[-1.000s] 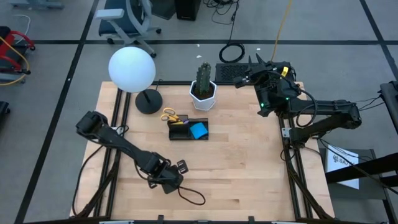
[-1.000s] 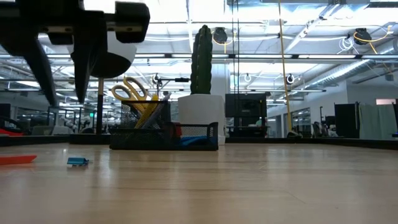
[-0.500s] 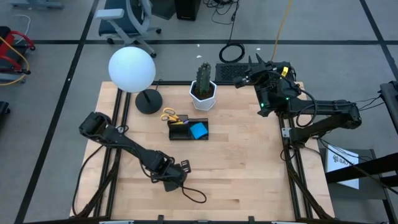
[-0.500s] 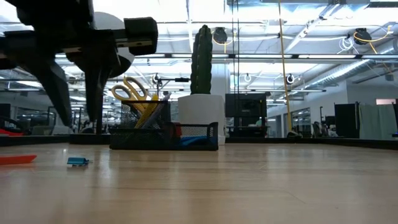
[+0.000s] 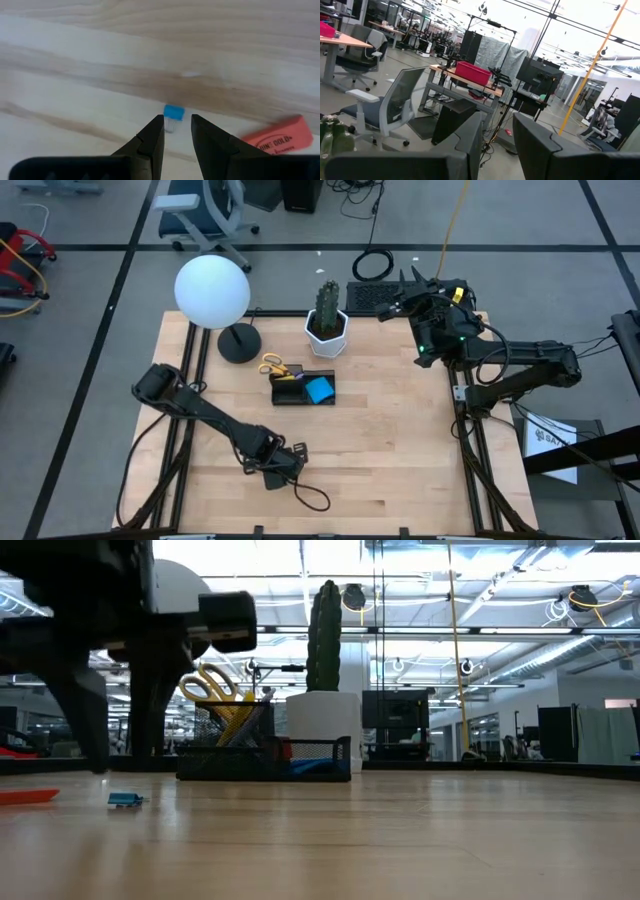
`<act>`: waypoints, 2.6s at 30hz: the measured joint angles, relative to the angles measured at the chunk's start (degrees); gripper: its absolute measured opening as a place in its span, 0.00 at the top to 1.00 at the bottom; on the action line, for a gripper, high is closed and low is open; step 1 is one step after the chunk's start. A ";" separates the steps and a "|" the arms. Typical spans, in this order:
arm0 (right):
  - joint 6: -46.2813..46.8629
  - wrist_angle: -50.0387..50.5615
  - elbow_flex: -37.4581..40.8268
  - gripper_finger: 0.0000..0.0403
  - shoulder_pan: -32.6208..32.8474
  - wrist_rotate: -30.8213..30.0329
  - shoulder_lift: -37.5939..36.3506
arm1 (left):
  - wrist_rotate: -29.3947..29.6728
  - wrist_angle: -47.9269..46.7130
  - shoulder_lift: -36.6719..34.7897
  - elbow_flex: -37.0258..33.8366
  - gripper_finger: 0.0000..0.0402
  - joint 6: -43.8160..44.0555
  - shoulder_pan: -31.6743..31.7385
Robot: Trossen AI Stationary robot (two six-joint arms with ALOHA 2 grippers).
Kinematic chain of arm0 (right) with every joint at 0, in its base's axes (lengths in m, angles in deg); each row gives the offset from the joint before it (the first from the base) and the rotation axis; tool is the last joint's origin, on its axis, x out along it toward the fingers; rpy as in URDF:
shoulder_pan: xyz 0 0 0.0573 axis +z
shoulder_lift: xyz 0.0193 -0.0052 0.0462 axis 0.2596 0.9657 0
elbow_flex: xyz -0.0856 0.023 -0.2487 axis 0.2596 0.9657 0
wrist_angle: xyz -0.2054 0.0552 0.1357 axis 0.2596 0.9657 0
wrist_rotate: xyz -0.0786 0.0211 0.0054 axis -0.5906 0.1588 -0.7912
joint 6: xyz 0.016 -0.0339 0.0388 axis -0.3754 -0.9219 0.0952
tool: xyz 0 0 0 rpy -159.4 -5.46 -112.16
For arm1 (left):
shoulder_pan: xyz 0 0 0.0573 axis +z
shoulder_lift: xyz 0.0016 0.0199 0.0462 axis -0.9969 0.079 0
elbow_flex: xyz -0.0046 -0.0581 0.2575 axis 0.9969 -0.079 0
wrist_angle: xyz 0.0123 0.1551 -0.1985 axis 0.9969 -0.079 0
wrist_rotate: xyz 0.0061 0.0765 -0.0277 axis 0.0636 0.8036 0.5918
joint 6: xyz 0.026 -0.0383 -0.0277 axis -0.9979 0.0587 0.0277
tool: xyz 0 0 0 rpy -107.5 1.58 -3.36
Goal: Pick and place office supplies into organizer
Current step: Put the clip binder into the desk organizer
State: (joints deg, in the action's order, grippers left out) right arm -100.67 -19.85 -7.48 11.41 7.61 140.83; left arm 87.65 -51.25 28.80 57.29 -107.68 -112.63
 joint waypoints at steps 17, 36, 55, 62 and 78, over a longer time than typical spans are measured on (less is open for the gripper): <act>0.00 0.46 0.00 0.75 0.00 0.00 0.00 | -2.75 1.94 0.72 0.00 0.74 -1.29 1.36; 0.00 0.44 0.00 0.75 -0.01 0.00 0.00 | -3.96 3.43 3.54 0.04 0.74 -2.98 2.75; 0.00 0.44 0.00 0.75 0.00 0.00 0.00 | 1.53 5.70 3.54 0.00 0.74 13.06 3.18; 0.00 0.45 0.00 0.75 0.00 0.00 0.00 | 0.54 6.39 3.54 0.00 0.74 24.53 2.31; 0.00 0.44 0.00 0.75 0.00 0.00 0.00 | 3.96 10.65 3.50 1.47 0.74 39.27 2.51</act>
State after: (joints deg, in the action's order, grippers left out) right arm -100.67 -19.41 -7.48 11.41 7.61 140.83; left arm 91.61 -40.60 32.30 58.77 -68.41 -110.12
